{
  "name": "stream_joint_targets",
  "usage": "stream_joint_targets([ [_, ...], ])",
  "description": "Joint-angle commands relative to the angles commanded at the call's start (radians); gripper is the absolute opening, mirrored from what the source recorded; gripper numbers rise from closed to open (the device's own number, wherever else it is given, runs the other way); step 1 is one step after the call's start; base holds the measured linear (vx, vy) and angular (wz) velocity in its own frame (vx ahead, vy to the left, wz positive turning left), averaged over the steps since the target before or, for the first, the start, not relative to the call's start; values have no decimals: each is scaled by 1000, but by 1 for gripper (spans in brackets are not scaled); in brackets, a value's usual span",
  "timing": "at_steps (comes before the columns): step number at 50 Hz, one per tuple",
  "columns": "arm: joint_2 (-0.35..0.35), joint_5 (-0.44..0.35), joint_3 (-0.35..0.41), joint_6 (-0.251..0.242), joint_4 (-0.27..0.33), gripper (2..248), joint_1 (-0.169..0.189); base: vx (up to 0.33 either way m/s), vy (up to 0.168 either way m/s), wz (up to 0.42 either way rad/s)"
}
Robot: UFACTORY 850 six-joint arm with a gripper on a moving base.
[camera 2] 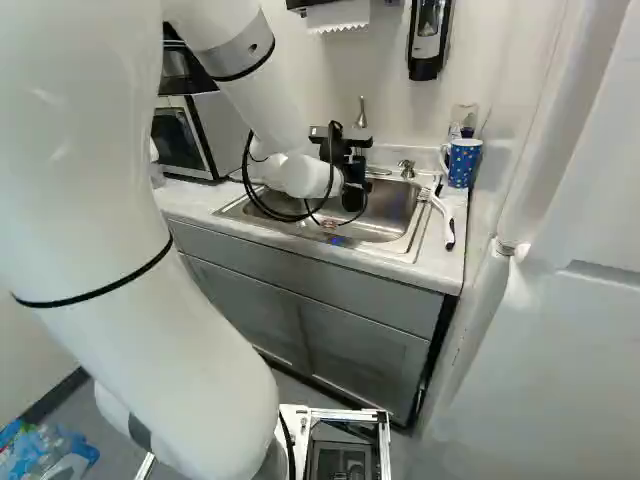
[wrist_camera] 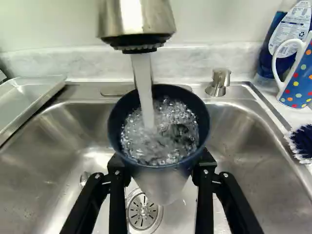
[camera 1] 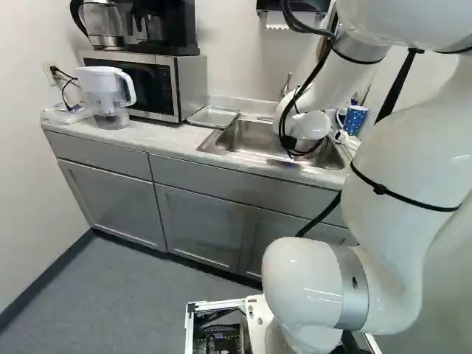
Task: Rinse the cup and place it in the tray
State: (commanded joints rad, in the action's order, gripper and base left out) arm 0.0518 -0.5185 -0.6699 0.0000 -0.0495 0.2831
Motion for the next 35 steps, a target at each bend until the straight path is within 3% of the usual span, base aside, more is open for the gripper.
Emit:
stream_joint_targets([
  [35,-17,0,-25,0,0,126,-101,0,0,0],
])
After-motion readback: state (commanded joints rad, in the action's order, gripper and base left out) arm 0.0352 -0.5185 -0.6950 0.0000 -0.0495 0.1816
